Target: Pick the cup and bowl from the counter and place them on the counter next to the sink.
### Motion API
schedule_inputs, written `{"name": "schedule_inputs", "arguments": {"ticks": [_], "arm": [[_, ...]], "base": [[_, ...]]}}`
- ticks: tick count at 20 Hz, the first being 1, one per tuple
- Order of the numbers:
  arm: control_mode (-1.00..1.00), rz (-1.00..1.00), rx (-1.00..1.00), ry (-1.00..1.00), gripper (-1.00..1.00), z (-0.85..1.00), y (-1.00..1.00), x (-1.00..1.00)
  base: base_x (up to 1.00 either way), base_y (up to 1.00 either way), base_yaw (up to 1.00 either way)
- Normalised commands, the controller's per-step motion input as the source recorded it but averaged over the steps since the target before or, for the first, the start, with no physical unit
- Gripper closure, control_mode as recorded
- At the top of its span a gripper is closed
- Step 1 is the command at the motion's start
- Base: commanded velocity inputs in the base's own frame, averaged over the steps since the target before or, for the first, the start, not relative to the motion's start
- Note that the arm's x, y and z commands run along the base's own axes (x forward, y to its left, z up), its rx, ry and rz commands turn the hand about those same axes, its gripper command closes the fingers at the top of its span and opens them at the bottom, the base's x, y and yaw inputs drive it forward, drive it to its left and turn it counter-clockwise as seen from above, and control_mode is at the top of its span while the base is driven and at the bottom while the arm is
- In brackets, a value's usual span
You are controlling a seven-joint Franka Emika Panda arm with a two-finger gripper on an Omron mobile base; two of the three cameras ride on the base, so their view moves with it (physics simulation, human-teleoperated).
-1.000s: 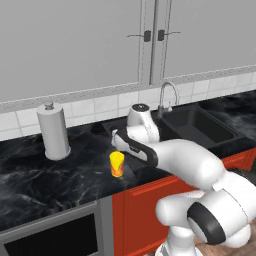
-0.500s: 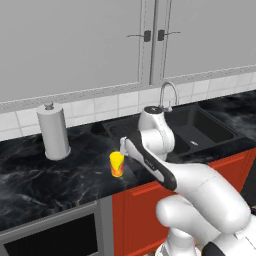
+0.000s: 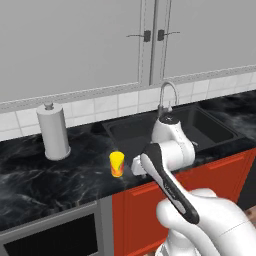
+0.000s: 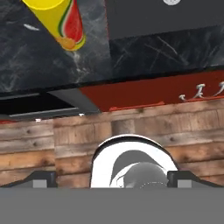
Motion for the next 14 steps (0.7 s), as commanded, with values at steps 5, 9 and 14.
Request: {"name": "schedule_inputs", "arguments": {"ticks": [5,9,14], "arm": [[-1.0,0.29,-0.09,0.0,-1.0,0.2,-0.37,-0.74],[-1.0,0.16,0.0,0.0,-1.0,0.28,-0.38,-0.16],[-1.0,0.06,0.0,0.0,-1.0,0.04,-0.1,-0.01]], "base": [[0.0,0.0,0.0],[0.0,0.0,0.0],[0.0,0.0,0.0]]}}
